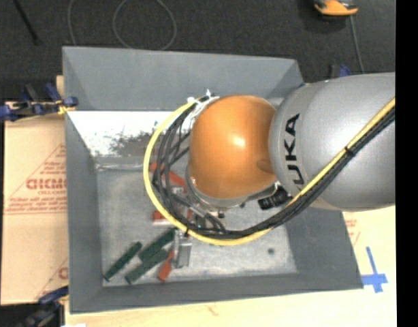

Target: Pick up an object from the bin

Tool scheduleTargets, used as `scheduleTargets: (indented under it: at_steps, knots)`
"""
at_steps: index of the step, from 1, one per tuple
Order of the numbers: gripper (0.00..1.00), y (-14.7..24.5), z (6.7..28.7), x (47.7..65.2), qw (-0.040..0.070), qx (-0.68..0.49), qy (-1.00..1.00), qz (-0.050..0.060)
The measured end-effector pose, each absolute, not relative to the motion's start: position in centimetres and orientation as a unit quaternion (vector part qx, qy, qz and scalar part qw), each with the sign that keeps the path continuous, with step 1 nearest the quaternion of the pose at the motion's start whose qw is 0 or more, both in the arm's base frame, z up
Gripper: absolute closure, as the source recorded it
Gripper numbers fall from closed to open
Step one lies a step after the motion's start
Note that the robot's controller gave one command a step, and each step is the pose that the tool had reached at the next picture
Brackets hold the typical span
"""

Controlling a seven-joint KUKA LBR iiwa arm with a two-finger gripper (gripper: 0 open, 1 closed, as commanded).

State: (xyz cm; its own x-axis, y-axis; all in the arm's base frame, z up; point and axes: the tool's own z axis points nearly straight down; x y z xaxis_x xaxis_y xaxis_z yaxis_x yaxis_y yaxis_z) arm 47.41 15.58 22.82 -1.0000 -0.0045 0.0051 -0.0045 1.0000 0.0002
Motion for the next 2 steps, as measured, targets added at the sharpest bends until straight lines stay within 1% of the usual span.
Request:
scheduleTargets:
  at_steps: [1, 2]
  knots:
    - [0.0, 17.37, 6.66, 49.37, 0.0, 0.079, -0.997, 0.0]
    - [1.0, 17.49, 7.04, 49.45, -0.002, 0.077, -0.997, -0.001]
